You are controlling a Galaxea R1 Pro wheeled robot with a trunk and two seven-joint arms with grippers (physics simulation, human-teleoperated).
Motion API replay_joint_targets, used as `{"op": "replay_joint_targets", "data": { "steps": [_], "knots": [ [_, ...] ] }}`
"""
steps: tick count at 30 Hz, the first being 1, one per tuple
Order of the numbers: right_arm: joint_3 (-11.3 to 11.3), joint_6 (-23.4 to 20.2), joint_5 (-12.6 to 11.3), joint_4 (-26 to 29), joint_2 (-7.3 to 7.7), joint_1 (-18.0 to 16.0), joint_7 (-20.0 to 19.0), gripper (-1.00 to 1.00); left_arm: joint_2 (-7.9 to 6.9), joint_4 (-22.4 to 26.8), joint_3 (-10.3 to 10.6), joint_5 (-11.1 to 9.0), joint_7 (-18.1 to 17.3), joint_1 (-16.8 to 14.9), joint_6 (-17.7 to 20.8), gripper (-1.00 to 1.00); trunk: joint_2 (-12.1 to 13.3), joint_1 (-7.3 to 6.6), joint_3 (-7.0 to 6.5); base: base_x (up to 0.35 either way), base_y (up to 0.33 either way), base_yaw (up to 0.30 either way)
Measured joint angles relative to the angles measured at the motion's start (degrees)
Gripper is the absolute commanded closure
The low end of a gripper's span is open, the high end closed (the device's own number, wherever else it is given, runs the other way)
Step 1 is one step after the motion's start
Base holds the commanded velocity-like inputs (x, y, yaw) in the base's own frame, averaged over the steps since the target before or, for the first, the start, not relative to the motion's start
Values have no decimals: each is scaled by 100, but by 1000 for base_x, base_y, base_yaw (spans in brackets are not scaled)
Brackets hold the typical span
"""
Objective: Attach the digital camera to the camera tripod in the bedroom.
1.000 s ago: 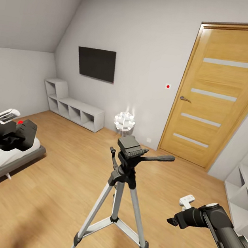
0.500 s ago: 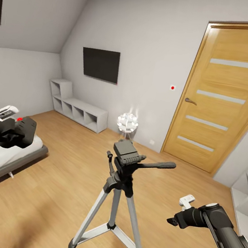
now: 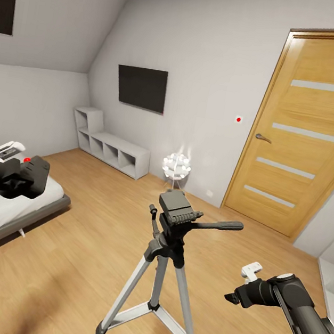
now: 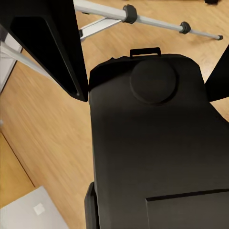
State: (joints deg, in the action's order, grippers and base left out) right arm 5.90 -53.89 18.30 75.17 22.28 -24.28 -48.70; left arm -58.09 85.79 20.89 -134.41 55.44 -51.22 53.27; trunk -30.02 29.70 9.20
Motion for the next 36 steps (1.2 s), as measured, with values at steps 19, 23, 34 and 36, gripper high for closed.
{"op": "replay_joint_targets", "data": {
  "steps": [19,23,34,36],
  "knots": [
    [-1,197,-148,-34,-7,0,-72,-100,165,290,-166,-3,-206,-701,73,100,0,0,0,0,0,1],
    [2,669,-371,-101,-26,8,-82,-100,426,393,-173,83,-307,-1051,156,100,0,0,0,0,0,0],
    [13,2675,-1376,-738,-32,107,-805,-100,1546,295,-50,-59,-591,-2388,586,100,0,0,0,0,0,0],
    [11,2938,-1406,-804,-33,127,-1036,-100,1621,268,12,-59,-811,-2465,607,100,0,0,0,0,0,0]
  ]
}}
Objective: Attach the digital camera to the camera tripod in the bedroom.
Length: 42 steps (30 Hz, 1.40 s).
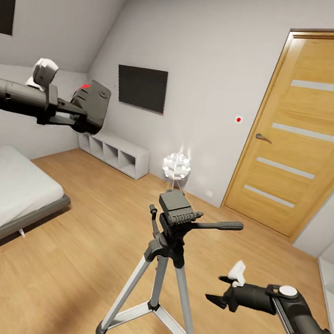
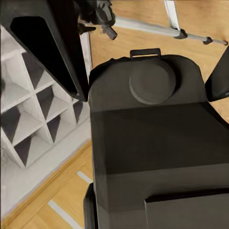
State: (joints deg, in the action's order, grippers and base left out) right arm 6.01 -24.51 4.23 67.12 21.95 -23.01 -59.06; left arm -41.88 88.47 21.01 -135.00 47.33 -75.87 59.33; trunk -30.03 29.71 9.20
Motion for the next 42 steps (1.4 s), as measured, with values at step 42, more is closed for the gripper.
{"op": "replay_joint_targets", "data": {
  "steps": [42],
  "knots": [
    [7,961,-14,70,-261,482,-258,-100,904,-506,2979,61,-1770,-1371,67,100,0,0,0,0,0,0]
  ]
}}
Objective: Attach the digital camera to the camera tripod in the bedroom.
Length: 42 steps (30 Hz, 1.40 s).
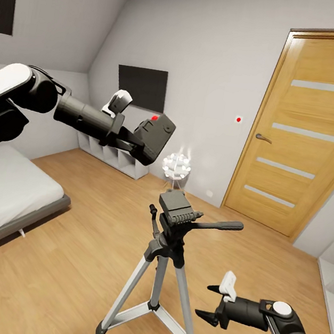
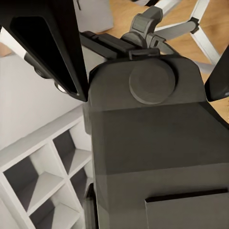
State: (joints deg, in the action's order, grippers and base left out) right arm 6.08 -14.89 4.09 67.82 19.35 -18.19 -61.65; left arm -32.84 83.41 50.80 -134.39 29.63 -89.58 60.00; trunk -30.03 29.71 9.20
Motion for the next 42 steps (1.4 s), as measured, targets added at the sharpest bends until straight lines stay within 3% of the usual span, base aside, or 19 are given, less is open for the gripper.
{"op": "replay_joint_targets", "data": {
  "steps": [5,7,16,30,42],
  "knots": [
    [-1,-107,3,248,-23,164,203,-100,1,-5,5,4,23,-3,0,100,0,0,0,0,0,0],
    [1,-180,7,331,-34,226,282,-100,-2,-6,-1,68,181,-2,-25,100,0,0,0,0,0,0],
    [15,-218,15,381,-45,275,336,-100,-6,46,-18,3,550,9,-297,100,0,0,0,0,0,0],
    [43,-167,22,453,-41,361,390,-100,-26,49,-15,0,617,13,-355,100,0,0,0,0,0,0],
    [95,-210,99,701,-47,560,812,-100,-26,-22,-11,-2,620,13,-358,100,0,0,0,0,0,0]
  ]
}}
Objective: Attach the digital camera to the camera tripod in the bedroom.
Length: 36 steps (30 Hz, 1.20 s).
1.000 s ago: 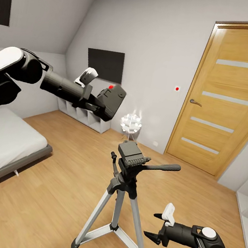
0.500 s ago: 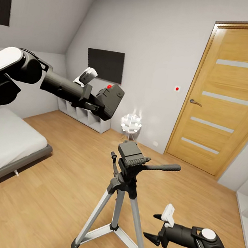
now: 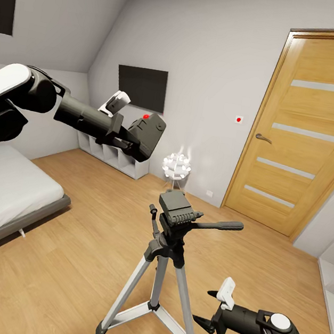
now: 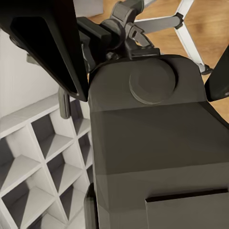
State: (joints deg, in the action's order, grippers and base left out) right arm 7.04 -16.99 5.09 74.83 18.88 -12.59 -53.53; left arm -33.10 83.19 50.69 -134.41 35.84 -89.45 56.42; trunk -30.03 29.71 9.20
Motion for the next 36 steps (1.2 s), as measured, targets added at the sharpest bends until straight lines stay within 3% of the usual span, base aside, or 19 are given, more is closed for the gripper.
{"op": "replay_joint_targets", "data": {
  "steps": [36],
  "knots": [
    [-5,-164,4,70,-1,39,59,-100,8,-110,12,3,1,20,1,100,0,0,0,0,0,0]
  ]
}}
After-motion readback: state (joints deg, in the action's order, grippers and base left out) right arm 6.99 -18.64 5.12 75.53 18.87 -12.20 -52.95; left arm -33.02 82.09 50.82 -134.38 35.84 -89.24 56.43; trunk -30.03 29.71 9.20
